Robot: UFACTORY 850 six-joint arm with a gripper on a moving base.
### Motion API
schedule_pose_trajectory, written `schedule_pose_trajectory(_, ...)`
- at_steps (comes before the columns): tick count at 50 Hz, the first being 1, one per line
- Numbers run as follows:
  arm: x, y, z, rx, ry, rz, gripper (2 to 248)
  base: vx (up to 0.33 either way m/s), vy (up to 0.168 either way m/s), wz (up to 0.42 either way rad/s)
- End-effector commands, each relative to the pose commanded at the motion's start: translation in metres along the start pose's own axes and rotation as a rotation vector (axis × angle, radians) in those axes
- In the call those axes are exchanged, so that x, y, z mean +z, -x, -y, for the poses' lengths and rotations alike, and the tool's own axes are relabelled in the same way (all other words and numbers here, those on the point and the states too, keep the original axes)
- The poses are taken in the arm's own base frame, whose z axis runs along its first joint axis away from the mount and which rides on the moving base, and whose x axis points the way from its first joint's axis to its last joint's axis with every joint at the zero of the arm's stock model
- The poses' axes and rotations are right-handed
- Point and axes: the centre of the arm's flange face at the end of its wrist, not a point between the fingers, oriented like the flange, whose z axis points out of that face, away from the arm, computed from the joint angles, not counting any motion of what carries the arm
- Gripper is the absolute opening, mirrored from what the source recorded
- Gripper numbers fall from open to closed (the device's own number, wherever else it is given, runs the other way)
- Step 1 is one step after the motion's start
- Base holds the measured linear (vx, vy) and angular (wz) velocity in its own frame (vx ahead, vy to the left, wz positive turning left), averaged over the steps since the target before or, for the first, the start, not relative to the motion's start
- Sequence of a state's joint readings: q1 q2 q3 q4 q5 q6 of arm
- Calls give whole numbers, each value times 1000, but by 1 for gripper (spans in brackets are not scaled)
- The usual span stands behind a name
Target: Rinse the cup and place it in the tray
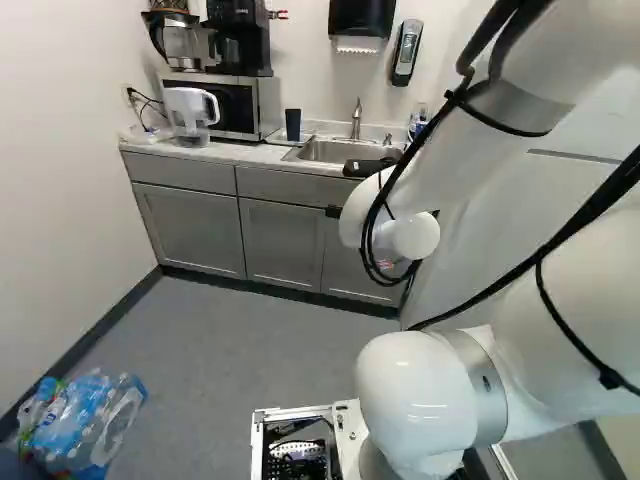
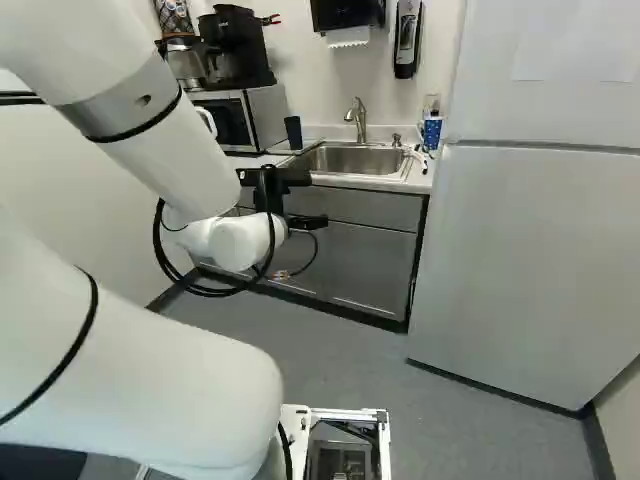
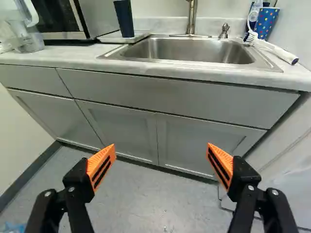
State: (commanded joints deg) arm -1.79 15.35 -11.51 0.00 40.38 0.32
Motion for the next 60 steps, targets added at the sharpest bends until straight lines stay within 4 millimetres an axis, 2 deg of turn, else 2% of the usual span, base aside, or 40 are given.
schedule_pose_trajectory(29, -17, 31, 7, -13, -23, -51, 247, 0, 0, 0)
schedule_pose_trajectory(60, -22, 39, 8, -17, -29, -66, 247, 0, 0, 0)
